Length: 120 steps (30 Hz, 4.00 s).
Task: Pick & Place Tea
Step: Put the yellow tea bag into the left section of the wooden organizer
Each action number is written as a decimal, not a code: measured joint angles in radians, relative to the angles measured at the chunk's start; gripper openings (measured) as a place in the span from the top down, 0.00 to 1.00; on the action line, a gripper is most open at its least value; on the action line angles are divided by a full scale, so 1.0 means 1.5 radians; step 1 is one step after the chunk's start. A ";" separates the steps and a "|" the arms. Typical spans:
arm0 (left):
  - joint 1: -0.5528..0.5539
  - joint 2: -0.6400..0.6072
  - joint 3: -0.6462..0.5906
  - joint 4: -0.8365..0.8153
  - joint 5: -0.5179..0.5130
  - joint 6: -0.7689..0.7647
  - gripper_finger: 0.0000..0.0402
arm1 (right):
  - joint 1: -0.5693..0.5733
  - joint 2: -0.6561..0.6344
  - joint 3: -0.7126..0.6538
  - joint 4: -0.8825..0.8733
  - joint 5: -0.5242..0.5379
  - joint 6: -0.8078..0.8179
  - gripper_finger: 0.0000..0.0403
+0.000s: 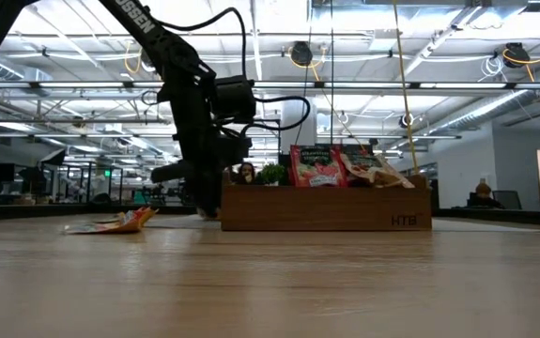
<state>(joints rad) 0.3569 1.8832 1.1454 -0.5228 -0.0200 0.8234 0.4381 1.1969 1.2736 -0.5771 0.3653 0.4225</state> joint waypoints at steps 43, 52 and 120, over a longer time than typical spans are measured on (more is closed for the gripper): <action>-0.494 -0.136 0.282 0.035 -0.816 0.137 1.00 | -0.048 0.055 -0.187 0.691 0.317 -0.030 0.55; -0.516 -0.071 0.292 0.160 -0.825 0.241 0.99 | -0.082 0.055 -0.187 0.702 0.238 0.050 0.55; -0.423 -0.209 0.292 -0.100 -0.081 -0.643 0.51 | -0.048 0.131 -0.108 0.452 -0.037 -0.015 1.00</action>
<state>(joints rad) -0.2781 1.5693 1.5833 -0.6724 -0.1410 -0.1417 0.3655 1.3937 1.1109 0.1007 0.3101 0.3997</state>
